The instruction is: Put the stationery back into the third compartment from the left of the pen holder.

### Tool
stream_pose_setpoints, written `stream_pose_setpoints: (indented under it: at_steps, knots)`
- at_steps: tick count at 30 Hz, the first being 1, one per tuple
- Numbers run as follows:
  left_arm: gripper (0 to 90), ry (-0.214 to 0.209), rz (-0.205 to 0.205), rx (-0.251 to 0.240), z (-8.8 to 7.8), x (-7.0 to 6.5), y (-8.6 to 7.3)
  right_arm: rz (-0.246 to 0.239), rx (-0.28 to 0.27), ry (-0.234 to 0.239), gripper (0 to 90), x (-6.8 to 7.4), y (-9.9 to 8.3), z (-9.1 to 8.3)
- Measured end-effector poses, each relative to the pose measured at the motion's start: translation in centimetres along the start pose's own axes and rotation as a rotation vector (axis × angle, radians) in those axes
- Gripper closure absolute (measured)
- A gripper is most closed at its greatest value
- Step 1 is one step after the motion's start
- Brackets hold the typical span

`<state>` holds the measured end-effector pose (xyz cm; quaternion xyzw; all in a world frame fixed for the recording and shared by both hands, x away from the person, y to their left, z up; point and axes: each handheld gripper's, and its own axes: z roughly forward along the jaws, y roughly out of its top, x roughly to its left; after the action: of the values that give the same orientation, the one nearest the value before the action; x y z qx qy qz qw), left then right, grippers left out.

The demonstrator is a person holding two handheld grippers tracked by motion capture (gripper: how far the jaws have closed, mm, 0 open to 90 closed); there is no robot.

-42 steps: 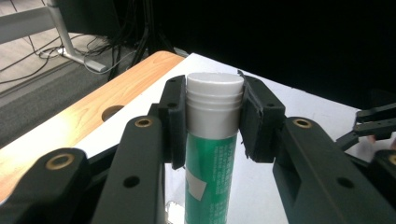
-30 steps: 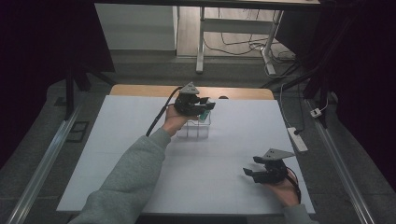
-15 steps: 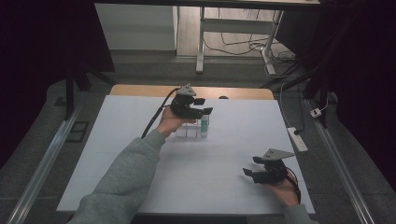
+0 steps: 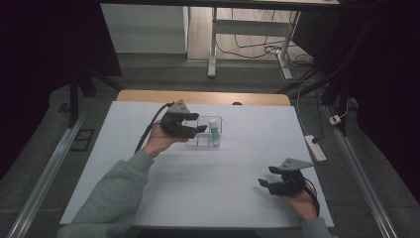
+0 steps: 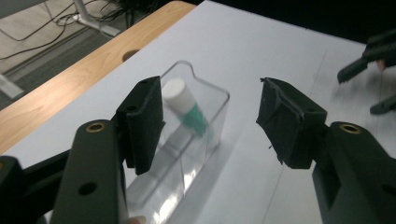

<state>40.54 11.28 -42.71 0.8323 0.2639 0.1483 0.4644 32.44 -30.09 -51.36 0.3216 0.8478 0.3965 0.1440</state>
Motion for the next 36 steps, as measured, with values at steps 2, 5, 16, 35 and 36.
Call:
stream_pose_setpoints:
  at_steps: [2,5,16,35,36]
  knots:
    - [39.3,0.023,0.019,0.022,-0.8,-0.4,-0.8,-0.001,-0.001,-0.002,30.9,0.0,0.0,0.0]
    - [38.6,0.027,0.032,0.053,-1.9,-1.0,-2.1,0.001,0.000,-0.002,31.0,-0.1,0.0,0.0]
    - [37.4,0.047,0.015,0.105,-4.9,-2.9,-6.5,-0.003,0.007,-0.001,30.9,-0.1,-0.1,0.0]
    - [37.5,0.107,-0.122,0.118,-9.7,-4.6,-14.3,0.003,-0.002,-0.010,31.0,-0.2,-0.2,-0.2]
    - [37.5,0.116,-0.121,0.126,-9.8,-4.7,-14.6,0.004,-0.006,-0.011,31.0,-0.2,-0.2,-0.2]
